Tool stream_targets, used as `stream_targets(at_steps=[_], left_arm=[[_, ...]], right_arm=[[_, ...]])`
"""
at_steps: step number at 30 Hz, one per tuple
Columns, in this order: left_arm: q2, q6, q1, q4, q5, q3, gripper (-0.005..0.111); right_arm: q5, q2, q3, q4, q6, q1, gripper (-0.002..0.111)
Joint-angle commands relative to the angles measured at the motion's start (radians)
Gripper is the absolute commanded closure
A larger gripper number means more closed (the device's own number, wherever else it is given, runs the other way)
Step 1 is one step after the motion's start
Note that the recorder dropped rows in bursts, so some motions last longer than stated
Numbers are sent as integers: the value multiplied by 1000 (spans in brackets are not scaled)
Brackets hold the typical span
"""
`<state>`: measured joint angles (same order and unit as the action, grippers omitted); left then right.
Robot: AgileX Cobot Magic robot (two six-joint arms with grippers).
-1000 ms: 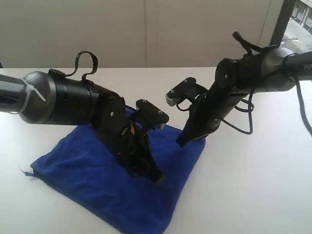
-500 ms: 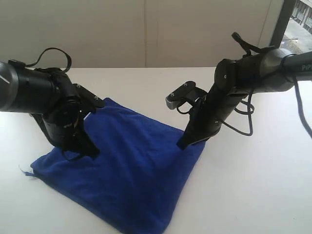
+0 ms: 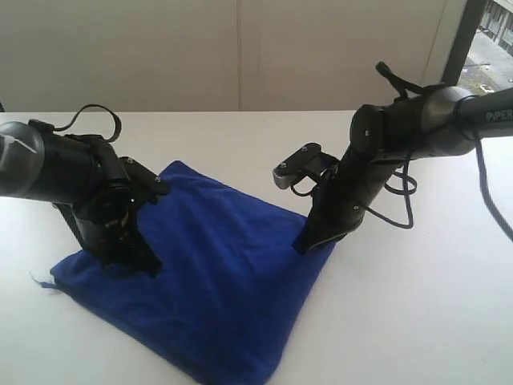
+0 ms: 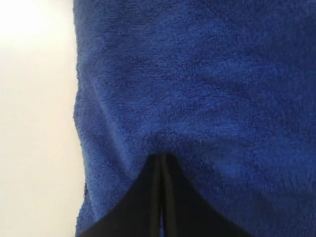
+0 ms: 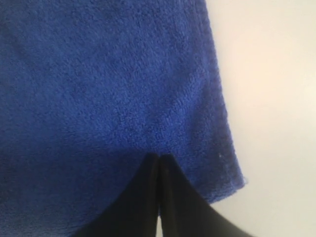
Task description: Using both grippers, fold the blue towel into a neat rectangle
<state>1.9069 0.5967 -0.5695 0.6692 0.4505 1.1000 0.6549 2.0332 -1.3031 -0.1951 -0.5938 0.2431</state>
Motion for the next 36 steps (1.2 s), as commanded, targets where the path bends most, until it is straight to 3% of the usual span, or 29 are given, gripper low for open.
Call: stream_targets(at_steps=[1, 14, 21, 30, 36], left_arm=[[24, 8, 37, -9, -16, -9, 107], [24, -168, 159, -11, -110, -7, 107], [36, -273, 170, -7, -179, 10, 107], [108, -344, 170, -29, -173, 89, 107], [149, -542, 170, -215, -184, 169, 107]], right_arm=[[29, 27, 2, 13, -8, -5, 108], [133, 43, 2, 13, 87, -3, 108], [148, 39, 51, 13, 131, 33, 108], [66, -23, 203, 15, 221, 111, 108], [31, -100, 273, 17, 277, 168, 108]])
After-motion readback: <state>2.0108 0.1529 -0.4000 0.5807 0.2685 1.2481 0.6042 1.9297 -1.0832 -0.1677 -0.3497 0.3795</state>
